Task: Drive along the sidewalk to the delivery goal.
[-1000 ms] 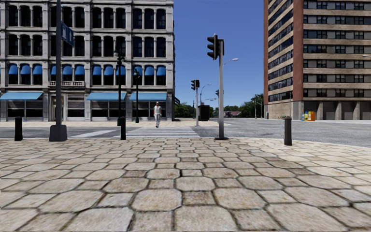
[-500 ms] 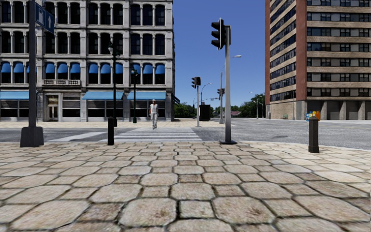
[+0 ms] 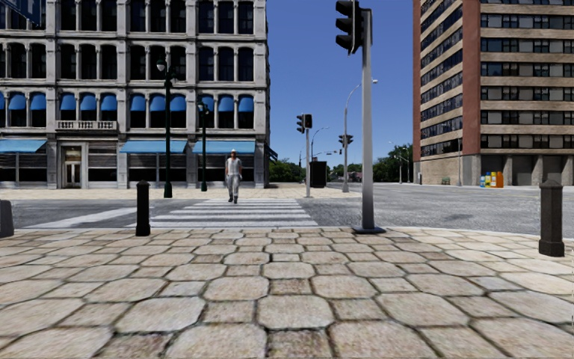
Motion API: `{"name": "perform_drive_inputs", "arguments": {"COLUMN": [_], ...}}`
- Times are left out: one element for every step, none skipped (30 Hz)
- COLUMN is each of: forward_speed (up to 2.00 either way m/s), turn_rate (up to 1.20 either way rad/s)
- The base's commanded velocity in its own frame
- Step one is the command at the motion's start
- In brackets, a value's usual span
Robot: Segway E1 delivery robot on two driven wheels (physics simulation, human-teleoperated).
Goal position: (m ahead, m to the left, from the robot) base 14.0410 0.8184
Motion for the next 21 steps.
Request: {"name": "perform_drive_inputs", "arguments": {"forward_speed": [2.0, 2.0, 2.0, 2.0, 2.0, 2.0, 2.0, 2.0, 2.0, 2.0, 2.0, 2.0, 2.0, 2.0, 2.0, 2.0, 2.0, 2.0, 2.0, 2.0, 2.0], "turn_rate": [0.0, 0.0, 0.0, 0.0, 0.0, 0.0, 0.0, 0.0, 0.0, 0.0, 0.0, 0.0, 0.0, 0.0, 0.0, 0.0, 0.0, 0.0, 0.0, 0.0, 0.0]}}
